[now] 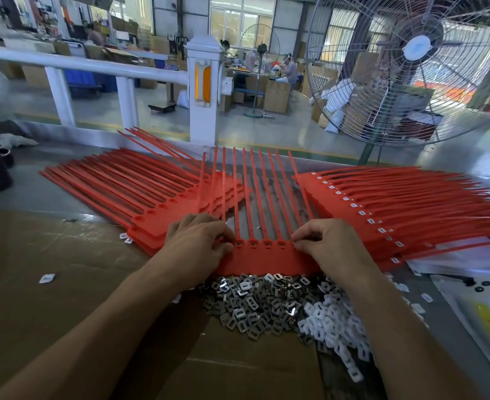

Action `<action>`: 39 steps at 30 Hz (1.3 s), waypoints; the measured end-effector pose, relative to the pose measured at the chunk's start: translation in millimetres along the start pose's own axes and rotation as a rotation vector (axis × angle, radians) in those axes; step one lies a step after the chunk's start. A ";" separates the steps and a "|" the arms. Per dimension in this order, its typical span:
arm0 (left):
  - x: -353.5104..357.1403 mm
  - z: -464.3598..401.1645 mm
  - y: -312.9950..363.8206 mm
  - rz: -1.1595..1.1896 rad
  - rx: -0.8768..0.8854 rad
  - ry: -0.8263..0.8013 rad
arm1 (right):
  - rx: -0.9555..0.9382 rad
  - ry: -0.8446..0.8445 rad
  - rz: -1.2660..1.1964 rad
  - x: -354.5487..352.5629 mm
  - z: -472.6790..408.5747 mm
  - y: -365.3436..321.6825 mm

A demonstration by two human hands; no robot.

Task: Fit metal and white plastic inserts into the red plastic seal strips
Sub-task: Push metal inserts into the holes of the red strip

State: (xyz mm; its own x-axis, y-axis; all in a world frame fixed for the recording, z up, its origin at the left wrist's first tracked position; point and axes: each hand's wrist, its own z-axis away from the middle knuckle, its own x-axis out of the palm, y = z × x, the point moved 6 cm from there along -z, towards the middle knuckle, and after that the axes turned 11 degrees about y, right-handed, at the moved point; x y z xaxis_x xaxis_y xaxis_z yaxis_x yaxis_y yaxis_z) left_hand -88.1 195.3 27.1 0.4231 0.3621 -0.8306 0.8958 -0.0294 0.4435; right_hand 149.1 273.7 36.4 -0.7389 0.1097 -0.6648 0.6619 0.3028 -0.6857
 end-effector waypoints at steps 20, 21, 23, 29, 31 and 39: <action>-0.4 1.4 -0.4 0.031 -0.011 0.010 | 0.000 -0.025 0.090 -5.8 4.5 1.5; -0.3 1.5 -0.4 0.032 -0.013 0.008 | -0.004 -0.026 0.098 -6.2 4.7 1.1; -0.3 1.4 -0.6 0.030 -0.013 0.005 | -0.013 -0.026 0.106 -6.2 5.4 0.9; -1.0 2.5 0.1 0.030 -0.008 0.012 | -0.067 -0.005 0.112 -8.8 7.7 -8.9; -0.7 2.0 0.3 0.026 -0.004 0.013 | -0.109 -0.062 0.062 -8.5 10.7 -16.6; 0.4 1.0 0.0 0.010 0.000 0.037 | -0.299 -0.449 0.052 18.4 36.2 -54.5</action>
State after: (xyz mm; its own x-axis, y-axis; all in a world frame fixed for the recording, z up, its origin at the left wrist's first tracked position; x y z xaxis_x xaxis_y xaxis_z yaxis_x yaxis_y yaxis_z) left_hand -87.8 194.5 26.5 0.4266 0.3958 -0.8132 0.8917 -0.0335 0.4515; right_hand 103.9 225.0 50.7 -0.5360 -0.2634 -0.8021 0.5830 0.5716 -0.5774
